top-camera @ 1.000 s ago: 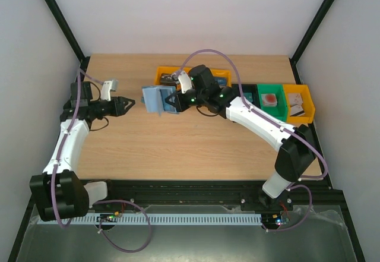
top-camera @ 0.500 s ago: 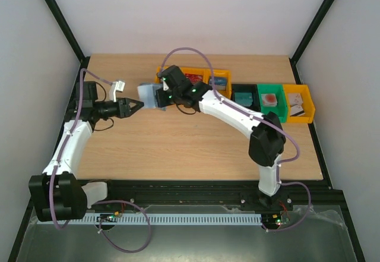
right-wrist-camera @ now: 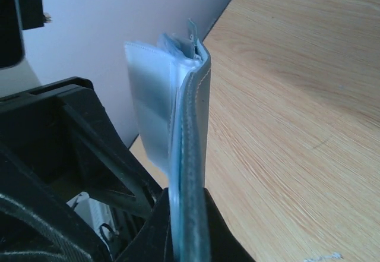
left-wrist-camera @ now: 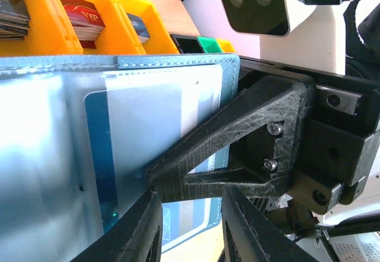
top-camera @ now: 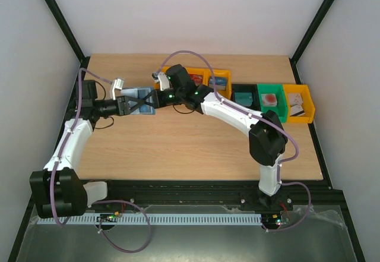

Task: Take the credit cards out of the card holder

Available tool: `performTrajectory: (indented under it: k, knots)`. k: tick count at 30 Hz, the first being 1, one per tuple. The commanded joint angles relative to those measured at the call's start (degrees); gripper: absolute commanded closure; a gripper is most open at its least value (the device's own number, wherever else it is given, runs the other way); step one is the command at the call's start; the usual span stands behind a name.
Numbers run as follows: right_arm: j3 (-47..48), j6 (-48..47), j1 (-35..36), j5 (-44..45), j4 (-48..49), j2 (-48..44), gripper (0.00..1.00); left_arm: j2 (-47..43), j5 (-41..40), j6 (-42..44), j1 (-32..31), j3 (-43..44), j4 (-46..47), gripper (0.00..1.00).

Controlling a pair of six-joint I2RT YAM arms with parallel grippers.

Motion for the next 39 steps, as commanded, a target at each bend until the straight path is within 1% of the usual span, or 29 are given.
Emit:
performTrajectory:
  k: [1, 5, 6, 8, 11, 16, 18, 21, 25, 28, 29, 31, 34, 36, 39]
  knots:
    - [-1.0, 1.52, -0.49, -6.85, 7.8, -4.21, 0.98, -0.73, 2.75, 0.12, 0.99, 0.0, 0.03, 0.69]
    - [-3.49, 2.27, -2.32, -9.13, 11.03, -6.7, 0.98, -1.13, 3.02, 0.34, 2.15, -0.09, -0.43, 0.69]
    - [-5.36, 2.74, -2.6, -10.0, 12.66, -7.38, 0.98, -1.18, 3.0, 0.35, 2.3, -0.15, -0.46, 0.68]
    - [-7.07, 3.59, -2.91, -13.4, 16.05, -8.37, 0.98, -1.27, 3.36, 0.48, 2.32, -0.22, -0.52, 0.68]
    - [-6.86, 3.56, -2.9, -19.52, 17.89, -8.45, 0.98, -1.22, 4.66, 0.72, 2.28, -0.05, -0.83, 0.67]
    - [-6.54, 1.77, -3.01, -20.45, 17.52, -8.84, 0.98, -1.37, 6.62, 2.69, 1.27, 0.54, -2.64, 0.63]
    - [-6.44, 1.57, -2.95, -20.82, 17.53, -8.76, 0.98, -1.59, 6.99, 3.59, 1.27, 1.16, -3.53, 0.65]
    - [-6.28, 1.97, -2.91, -20.83, 18.06, -8.33, 0.98, -1.78, 10.18, 5.28, 0.91, 2.23, -5.41, 0.74]
    - [-5.89, 2.82, -2.88, -21.41, 19.07, -7.45, 0.98, -1.79, 13.95, 10.15, -0.36, 3.55, -9.45, 0.96]
    - [-6.35, 1.47, -2.98, -21.13, 18.11, -7.94, 0.98, -1.98, 17.58, 12.46, -0.28, 4.34, -11.48, 0.98]
    - [-6.33, 0.75, -3.05, -20.98, 17.26, -8.2, 0.97, -2.1, 18.26, 13.06, -0.05, 4.61, -11.99, 0.98]
    - [-6.91, -0.15, -3.53, -20.65, 16.02, -8.73, 0.84, -2.19, 18.39, 13.83, 0.56, 4.78, -12.3, 0.98]
    - [-9.48, 0.33, -4.45, -21.91, 17.69, -10.13, 0.69, -2.24, 17.32, 14.02, 0.95, 4.39, -12.09, 0.98]
    - [-11.22, -0.12, -5.07, -22.15, 17.78, -11.38, 0.64, -2.21, 17.24, 14.16, 0.94, 4.25, -12.07, 0.98]
    - [-13.88, -0.9, -6.25, -20.67, 17.61, -14.09, 0.62, -2.32, 17.24, 14.86, 1.16, 4.34, -12.44, 0.98]
